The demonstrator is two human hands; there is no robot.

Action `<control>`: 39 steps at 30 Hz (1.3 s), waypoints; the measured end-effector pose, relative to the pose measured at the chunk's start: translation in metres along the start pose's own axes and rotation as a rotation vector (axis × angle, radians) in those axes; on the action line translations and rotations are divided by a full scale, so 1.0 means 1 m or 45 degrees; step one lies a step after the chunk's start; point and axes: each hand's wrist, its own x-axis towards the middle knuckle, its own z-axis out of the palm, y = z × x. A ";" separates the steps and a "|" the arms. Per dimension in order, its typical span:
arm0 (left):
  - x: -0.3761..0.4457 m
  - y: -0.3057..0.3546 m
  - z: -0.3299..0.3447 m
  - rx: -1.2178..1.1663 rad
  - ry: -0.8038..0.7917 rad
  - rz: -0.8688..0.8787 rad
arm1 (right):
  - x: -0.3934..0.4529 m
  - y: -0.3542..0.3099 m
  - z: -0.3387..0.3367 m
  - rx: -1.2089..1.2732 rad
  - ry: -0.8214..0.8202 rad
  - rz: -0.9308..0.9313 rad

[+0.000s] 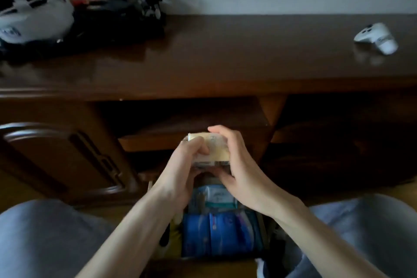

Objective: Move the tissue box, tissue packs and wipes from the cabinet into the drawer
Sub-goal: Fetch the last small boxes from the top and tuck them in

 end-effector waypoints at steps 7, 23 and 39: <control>0.033 -0.132 -0.067 -0.137 0.293 -0.281 | -0.024 0.088 0.108 1.015 -0.044 1.318; 0.101 -0.214 -0.185 0.469 0.863 -0.200 | 0.023 0.230 0.219 0.336 -0.090 1.436; 0.093 -0.263 -0.233 1.368 0.460 -0.118 | 0.075 0.280 0.303 -0.007 -0.468 1.395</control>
